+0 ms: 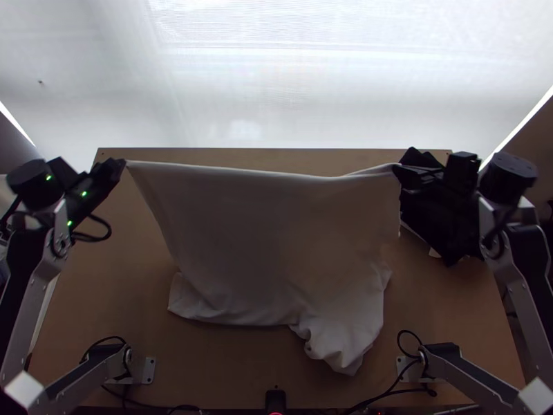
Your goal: Fold the t-shirt
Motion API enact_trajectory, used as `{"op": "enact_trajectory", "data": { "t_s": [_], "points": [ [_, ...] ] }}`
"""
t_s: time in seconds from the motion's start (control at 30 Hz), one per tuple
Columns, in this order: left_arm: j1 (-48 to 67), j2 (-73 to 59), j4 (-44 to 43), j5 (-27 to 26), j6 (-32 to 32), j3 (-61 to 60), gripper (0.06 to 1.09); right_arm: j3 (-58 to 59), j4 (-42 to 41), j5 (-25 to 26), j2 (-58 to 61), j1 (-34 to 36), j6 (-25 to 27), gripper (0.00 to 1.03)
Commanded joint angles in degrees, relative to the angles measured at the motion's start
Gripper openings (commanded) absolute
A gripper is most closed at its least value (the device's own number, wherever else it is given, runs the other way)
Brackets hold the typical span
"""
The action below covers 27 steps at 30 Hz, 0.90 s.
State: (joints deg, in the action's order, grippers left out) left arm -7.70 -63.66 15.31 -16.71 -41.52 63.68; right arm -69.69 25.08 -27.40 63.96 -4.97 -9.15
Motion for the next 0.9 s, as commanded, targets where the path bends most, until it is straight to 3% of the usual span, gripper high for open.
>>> {"op": "enact_trajectory", "data": {
  "t_s": [0.0, 0.2, 0.47, 0.73, 0.87],
  "points": [
    [3.3, -19.3, -9.1, 4.1, 0.0, 6.6, 0.09, -0.5, -9.7, 2.3, 14.0, 0.1, 0.9, 0.03],
    [4.9, -35.0, -10.7, 6.6, 0.5, 18.2, 0.09, -9.9, -11.0, 3.1, 27.0, -0.2, 2.3, 0.03],
    [3.9, -51.2, -10.8, 9.9, 3.1, 30.0, 0.09, -15.7, -11.0, 4.6, 35.3, 0.2, 4.2, 0.03],
    [3.8, -57.4, -10.8, 11.3, 4.3, 33.9, 0.09, -16.7, -13.6, 7.2, 38.4, -0.4, 4.9, 0.03],
    [3.6, -58.3, -10.8, 11.8, 4.4, 35.1, 0.09, -16.9, -14.0, 8.5, 38.9, -0.7, 4.8, 0.1]
  ]
}}
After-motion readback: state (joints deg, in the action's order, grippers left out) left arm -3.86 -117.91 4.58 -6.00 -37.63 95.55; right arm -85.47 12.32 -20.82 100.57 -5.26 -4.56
